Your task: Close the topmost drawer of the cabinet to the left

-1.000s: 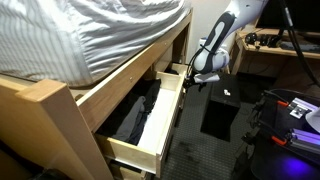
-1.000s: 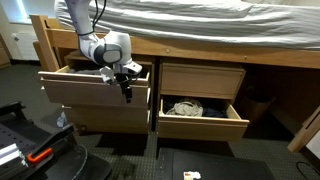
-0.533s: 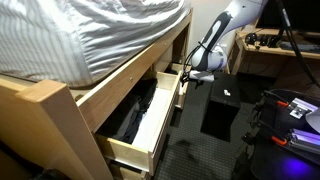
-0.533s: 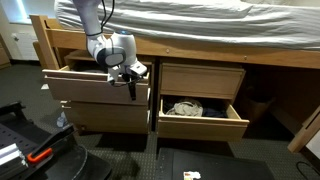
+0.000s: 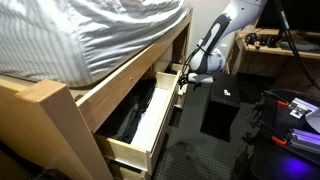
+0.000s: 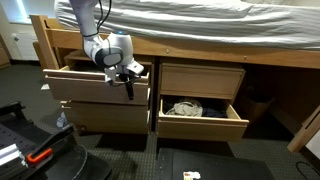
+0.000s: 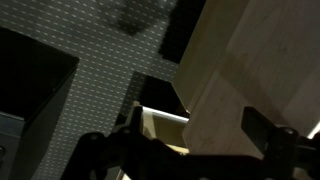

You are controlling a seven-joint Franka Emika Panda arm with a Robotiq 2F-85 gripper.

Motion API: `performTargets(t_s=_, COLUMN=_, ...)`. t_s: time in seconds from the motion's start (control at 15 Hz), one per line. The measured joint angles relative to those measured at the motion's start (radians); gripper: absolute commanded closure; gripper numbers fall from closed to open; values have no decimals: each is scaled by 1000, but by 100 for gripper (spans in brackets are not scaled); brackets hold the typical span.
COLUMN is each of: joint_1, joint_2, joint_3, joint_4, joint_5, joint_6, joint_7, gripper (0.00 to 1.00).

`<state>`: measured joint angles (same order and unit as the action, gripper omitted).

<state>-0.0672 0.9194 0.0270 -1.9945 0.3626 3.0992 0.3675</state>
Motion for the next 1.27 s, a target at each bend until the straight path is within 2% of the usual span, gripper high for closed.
performTargets(t_s=0.13, joint_1=125, joint_2=32, joint_3=-65, joint_4=23, joint_5=-51, joint_6=-3, joint_7=31, gripper=0)
performTargets(t_s=0.4, joint_1=448, joint_2=85, joint_3=-227, joint_4=102, joint_5=-153, joint_6=-17, joint_7=164, gripper=0)
performTargets(t_s=0.6, joint_1=690, joint_2=159, joint_3=-367, joint_4=222, joint_5=-156, joint_6=-40, joint_7=221, gripper=0)
performTargets(t_s=0.73, joint_1=794, joint_2=222, joint_3=-465, joint_4=302, joint_5=-154, joint_6=-34, joint_7=267, gripper=0)
performTargets(t_s=0.87, joint_1=823, joint_2=281, joint_3=-533, joint_4=367, joint_5=-142, joint_6=-26, joint_7=314, gripper=0)
performTargets(t_s=0.93, joint_1=821, joint_2=295, joint_3=-544, joint_4=382, joint_5=-142, joint_6=-26, joint_7=318, gripper=0)
performTargets(t_s=1.27, joint_1=826, joint_2=295, joint_3=-539, joint_4=381, joint_5=-142, joint_6=-26, joint_7=318, gripper=0)
